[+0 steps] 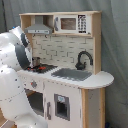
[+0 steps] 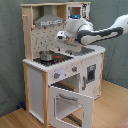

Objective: Play with the kitchen

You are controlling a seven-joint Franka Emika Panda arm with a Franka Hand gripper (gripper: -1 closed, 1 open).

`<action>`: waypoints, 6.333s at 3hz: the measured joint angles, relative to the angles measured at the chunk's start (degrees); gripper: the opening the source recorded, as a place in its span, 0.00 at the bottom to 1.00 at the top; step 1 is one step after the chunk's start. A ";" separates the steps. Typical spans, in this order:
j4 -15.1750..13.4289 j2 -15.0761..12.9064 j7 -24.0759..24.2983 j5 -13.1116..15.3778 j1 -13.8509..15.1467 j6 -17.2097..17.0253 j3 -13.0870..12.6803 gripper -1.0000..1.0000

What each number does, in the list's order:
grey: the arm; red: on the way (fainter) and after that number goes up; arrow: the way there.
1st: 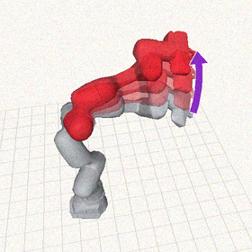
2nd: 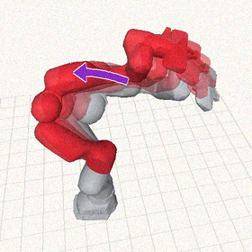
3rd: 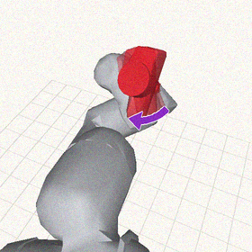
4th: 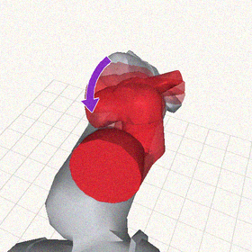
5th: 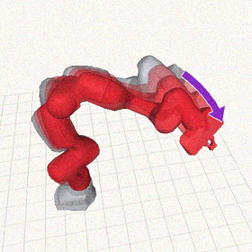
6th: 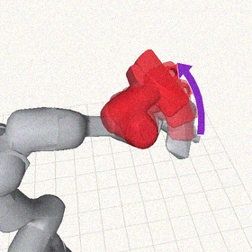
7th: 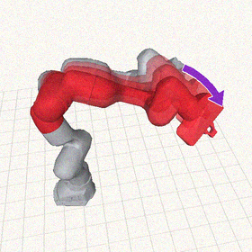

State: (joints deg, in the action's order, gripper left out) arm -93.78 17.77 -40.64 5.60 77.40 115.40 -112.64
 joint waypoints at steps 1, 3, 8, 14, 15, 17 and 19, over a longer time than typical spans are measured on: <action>2.75 1.50 -0.79 -1.72 4.67 -0.13 -3.79 1.00; 7.81 5.12 -1.99 -4.93 12.07 -0.71 -9.74 1.00; 24.64 15.78 -5.14 -11.10 29.43 -8.03 -23.08 1.00; 27.08 9.44 -4.99 -9.30 31.32 -29.61 -22.49 0.00; 26.49 6.66 -3.30 -7.40 30.98 -34.80 -22.49 0.00; 21.21 1.10 1.86 -3.48 29.11 -41.03 -22.51 0.00; 12.60 -5.36 6.77 1.06 27.03 -41.38 -22.53 0.00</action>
State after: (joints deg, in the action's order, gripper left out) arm -81.17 12.40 -33.87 6.67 104.42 74.02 -135.16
